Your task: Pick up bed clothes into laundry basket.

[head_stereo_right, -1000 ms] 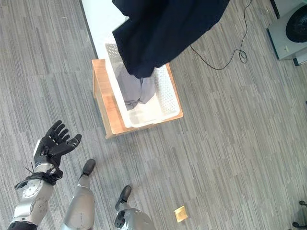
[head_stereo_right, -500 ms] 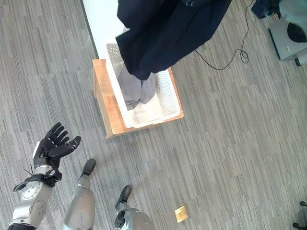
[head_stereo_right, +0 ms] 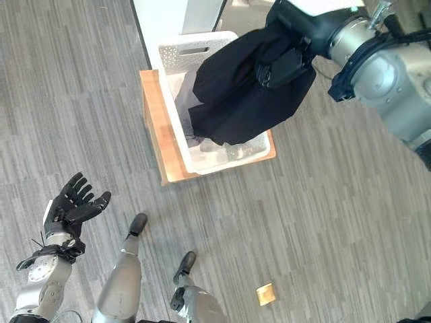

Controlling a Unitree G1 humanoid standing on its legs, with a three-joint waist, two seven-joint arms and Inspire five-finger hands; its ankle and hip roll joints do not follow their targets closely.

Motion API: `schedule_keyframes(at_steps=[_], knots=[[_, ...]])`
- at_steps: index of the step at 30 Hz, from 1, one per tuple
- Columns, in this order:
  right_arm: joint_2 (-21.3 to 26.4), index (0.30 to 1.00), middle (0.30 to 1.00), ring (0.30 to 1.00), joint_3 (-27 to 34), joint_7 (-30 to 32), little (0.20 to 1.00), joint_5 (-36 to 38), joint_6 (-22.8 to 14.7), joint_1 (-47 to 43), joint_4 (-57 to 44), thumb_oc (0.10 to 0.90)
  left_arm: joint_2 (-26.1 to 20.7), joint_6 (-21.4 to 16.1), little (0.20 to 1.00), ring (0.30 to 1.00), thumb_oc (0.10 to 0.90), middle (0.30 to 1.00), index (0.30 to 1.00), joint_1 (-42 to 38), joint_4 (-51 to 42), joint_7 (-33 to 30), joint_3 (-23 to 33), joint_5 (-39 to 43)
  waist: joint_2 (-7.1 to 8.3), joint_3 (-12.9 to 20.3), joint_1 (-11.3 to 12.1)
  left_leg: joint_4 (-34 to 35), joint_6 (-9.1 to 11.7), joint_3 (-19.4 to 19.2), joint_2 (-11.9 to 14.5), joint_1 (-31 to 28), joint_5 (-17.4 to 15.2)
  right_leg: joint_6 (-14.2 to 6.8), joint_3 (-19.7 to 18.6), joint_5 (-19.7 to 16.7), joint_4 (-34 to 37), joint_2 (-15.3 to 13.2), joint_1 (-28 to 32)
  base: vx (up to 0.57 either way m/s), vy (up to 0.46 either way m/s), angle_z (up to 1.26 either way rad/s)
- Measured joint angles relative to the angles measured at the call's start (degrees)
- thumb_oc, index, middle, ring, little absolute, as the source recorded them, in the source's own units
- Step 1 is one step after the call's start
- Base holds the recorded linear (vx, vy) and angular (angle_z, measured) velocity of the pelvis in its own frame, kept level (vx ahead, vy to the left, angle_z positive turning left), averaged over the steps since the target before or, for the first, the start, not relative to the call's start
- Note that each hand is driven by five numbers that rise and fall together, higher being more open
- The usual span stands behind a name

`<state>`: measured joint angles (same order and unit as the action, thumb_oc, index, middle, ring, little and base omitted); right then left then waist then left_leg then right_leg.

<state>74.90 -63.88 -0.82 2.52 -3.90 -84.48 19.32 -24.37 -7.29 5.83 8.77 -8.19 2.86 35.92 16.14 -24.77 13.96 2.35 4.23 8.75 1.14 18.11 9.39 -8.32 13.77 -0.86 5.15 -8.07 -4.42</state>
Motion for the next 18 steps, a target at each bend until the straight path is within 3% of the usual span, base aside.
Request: schedule_keyframes(at_steps=[13,15,18], knots=[[-10.9,0.300,0.300,0.300,2.5,-0.4,0.300,0.0,2.1,1.3,0.7,0.400,0.1,-0.3,0.900,0.900,0.800,0.900,0.900,-2.1,-0.3,-0.5,-0.6,0.0,-0.57,-0.4,1.4,0.0,0.0,0.4,0.0,1.9,0.0,0.0,0.1,0.0,0.0,0.1,-1.6,0.00,0.002,0.01],[-11.2,0.900,0.900,0.900,2.4,-0.9,0.900,0.0,1.9,1.2,0.8,0.800,0.1,-0.5,0.900,0.900,0.800,0.900,0.900,-2.6,-0.3,-0.5,-0.6,0.0,-0.57,-0.4,1.7,-0.1,0.0,0.5,0.0,2.4,0.0,0.0,0.1,0.0,0.0,0.2,-2.0,0.00,0.000,0.00],[-12.8,0.900,0.900,0.900,-2.5,-3.4,0.900,0.4,2.4,-2.5,7.1,0.800,-0.1,-0.6,0.900,0.900,0.800,0.900,0.900,-3.2,-0.3,-0.4,-0.5,0.0,-0.56,-0.4,2.9,-0.2,0.1,0.8,0.1,2.5,0.1,0.0,0.2,0.0,0.0,0.4,-2.0,0.00,-0.005,0.04]])
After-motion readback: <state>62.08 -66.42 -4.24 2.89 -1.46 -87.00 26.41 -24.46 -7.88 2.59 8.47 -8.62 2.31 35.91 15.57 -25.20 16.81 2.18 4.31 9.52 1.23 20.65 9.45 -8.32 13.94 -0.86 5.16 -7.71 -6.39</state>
